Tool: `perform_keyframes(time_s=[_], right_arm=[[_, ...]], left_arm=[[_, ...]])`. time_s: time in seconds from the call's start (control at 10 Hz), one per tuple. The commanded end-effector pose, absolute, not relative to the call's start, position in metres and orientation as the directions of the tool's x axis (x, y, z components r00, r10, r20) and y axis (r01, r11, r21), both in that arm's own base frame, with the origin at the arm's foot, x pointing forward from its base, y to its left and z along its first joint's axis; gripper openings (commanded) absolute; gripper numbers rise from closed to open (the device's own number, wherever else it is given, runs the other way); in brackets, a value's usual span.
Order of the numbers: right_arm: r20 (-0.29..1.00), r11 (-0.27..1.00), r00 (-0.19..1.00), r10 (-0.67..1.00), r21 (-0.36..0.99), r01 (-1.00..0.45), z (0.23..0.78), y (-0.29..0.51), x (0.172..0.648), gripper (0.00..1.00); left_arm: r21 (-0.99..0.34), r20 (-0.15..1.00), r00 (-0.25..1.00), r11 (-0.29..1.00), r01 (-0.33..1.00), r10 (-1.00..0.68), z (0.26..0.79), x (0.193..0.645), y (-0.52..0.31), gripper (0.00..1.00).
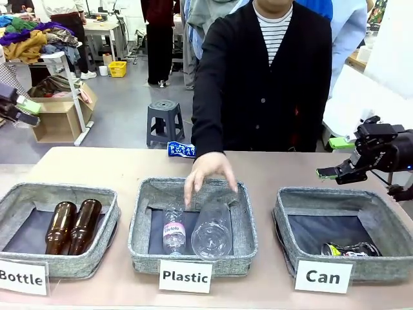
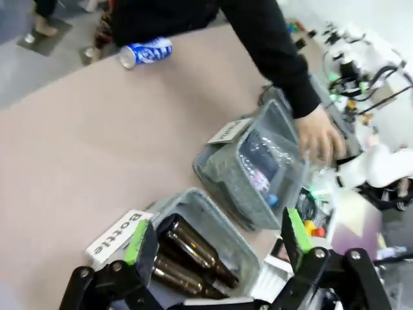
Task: Sort the can waste into the basket.
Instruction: Pick up the can waste from the table and place it in the right Fabric basket.
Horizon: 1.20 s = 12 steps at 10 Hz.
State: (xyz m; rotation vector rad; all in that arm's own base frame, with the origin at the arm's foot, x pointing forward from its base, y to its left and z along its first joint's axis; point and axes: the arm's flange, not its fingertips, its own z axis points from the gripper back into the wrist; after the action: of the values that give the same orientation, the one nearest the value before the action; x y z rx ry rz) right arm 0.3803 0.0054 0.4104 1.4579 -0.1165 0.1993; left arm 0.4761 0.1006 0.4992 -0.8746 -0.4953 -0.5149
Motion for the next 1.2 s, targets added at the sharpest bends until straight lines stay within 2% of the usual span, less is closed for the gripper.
perform_keyframes(time_s=[0.0, 0.2, 0.4, 0.6, 0.7, 0.9, 1.1], right_arm=[[0.208, 0.096, 0.976, 0.069, 0.972, -0.214, 0.411, 0.006, 0.379, 1.00], [0.208, 0.096, 0.976, 0.069, 0.972, -0.214, 0.411, 0.006, 0.379, 1.00], [0.208, 0.096, 0.976, 0.069, 0.972, -0.214, 0.411, 0.006, 0.379, 1.00], [0.208, 0.096, 0.976, 0.069, 0.972, -0.214, 0.411, 0.006, 0.379, 1.00], [0.208, 0.096, 0.976, 0.069, 0.972, -0.214, 0.411, 0.006, 0.379, 1.00], [0.208, 0.096, 0.976, 0.069, 0.972, -0.214, 0.411, 0.006, 0.379, 1.00], [0.208, 0.096, 0.976, 0.069, 0.972, -0.214, 0.411, 0.006, 0.379, 1.00]], left_arm=[[-0.545, 0.595, 0.765, 0.575, 0.610, -0.248, 0.493, 0.474, 0.063, 1.00], [-0.516, 0.592, 0.742, 0.560, 0.648, -0.314, 0.496, 0.495, 0.025, 1.00], [-0.431, 0.591, 0.667, 0.521, 0.737, -0.454, 0.497, 0.520, -0.038, 1.00], [-0.296, 0.582, 0.570, 0.502, 0.813, -0.580, 0.494, 0.546, -0.104, 1.00], [-0.177, 0.575, 0.488, 0.482, 0.858, -0.657, 0.490, 0.557, -0.132, 1.00], [0.024, 0.472, 0.351, 0.410, 0.912, -0.809, 0.480, 0.583, -0.181, 1.00], [0.177, 0.315, 0.194, 0.258, 0.950, -0.929, 0.461, 0.607, -0.226, 1.00]])
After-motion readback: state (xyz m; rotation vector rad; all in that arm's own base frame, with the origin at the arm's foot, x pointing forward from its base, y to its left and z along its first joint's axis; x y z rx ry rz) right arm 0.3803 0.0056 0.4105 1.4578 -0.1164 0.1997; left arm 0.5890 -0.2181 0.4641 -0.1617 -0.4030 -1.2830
